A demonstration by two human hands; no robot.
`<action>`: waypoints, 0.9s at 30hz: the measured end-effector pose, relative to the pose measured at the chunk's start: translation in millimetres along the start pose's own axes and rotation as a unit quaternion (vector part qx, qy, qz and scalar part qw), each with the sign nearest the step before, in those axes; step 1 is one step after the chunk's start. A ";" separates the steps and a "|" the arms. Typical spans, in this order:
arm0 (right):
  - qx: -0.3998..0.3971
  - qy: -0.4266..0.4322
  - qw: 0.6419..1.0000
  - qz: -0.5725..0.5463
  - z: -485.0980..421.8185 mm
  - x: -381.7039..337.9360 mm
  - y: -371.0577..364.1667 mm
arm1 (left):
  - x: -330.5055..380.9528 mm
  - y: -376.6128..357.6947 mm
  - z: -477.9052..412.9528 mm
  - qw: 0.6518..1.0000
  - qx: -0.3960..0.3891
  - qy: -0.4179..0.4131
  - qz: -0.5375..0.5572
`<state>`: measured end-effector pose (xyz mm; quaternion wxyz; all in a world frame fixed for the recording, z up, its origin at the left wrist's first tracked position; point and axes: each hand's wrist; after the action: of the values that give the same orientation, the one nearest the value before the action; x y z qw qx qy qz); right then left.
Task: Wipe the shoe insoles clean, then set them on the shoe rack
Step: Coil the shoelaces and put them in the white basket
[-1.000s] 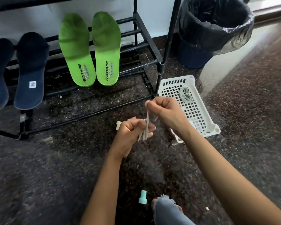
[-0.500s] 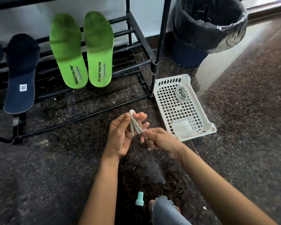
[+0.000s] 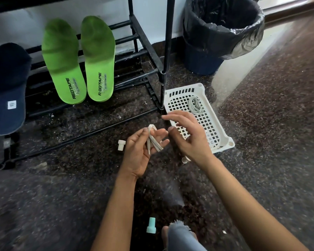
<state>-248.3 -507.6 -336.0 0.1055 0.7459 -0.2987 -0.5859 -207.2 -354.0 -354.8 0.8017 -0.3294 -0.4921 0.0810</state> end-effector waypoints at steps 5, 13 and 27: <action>-0.264 -0.079 0.954 -0.119 -30.9 6.6 10.2 | 2.6 -7.2 -5.0 0.999 -0.002 0.032 -0.030; -0.205 -0.288 0.858 -0.373 -12.6 17.9 -5.9 | -4.0 -14.0 -22.7 1.000 -0.005 0.017 -0.006; 0.095 -0.354 0.929 -0.053 -1.7 54.7 -9.0 | -65.2 -52.3 -82.5 0.981 0.086 0.016 -0.171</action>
<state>-236.5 -531.9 -384.5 -0.1096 0.5114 -0.3313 -0.7853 -180.7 -460.9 -395.5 0.8370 -0.1710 -0.5194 -0.0209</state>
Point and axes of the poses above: each hand's wrist, its own z-axis away from the middle knuckle, its own y-axis out of the back of the hand, x = y × z, and after that the axes turned 3 degrees about -y, right-handed
